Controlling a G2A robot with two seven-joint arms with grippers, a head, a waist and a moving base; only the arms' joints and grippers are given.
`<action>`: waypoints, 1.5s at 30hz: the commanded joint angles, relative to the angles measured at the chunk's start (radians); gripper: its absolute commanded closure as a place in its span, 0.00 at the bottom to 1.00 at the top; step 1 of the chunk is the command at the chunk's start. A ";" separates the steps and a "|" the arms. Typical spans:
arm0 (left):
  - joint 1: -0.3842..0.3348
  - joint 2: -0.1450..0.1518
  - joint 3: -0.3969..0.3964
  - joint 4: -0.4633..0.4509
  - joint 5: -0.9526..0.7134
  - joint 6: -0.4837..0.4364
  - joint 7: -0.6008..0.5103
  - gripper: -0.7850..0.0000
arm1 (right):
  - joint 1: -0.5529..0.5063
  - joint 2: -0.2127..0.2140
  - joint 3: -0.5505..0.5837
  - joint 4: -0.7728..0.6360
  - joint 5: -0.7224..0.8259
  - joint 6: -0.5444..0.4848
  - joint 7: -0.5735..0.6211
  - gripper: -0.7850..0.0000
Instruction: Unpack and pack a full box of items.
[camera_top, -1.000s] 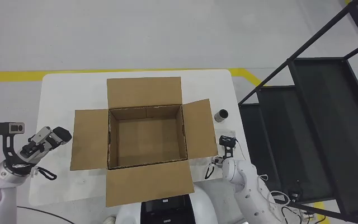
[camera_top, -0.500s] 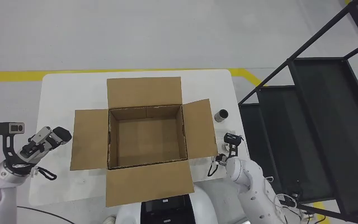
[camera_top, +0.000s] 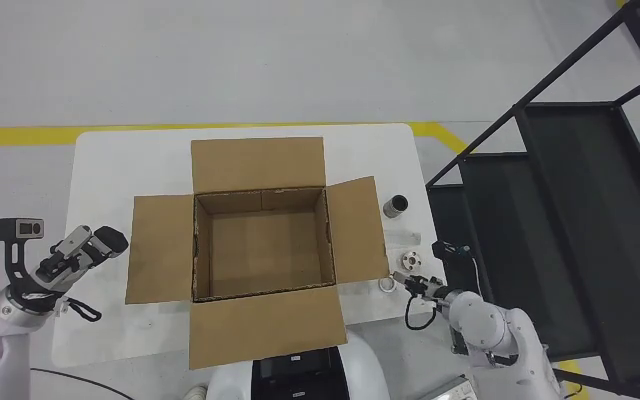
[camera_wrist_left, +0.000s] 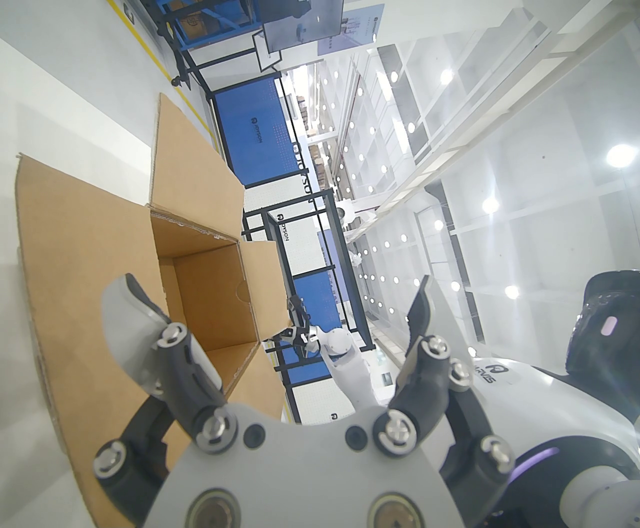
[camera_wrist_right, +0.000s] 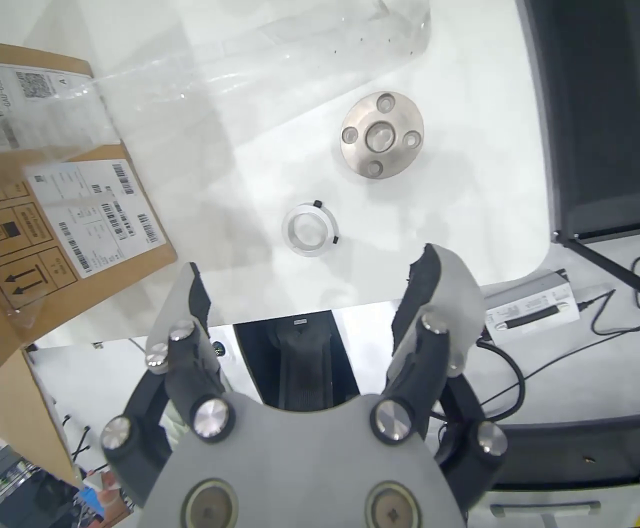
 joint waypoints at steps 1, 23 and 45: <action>0.000 0.000 0.000 0.000 0.000 0.000 0.000 0.00 | 0.016 0.003 0.003 0.030 0.020 -0.016 0.011 1.00; 0.000 0.000 0.000 0.000 0.000 0.000 0.000 0.00 | 0.180 0.028 -0.069 0.294 0.023 -0.016 0.065 0.67; 0.000 0.000 0.000 0.000 0.000 0.000 0.000 0.00 | 0.218 0.046 -0.137 0.341 0.018 0.023 0.070 0.66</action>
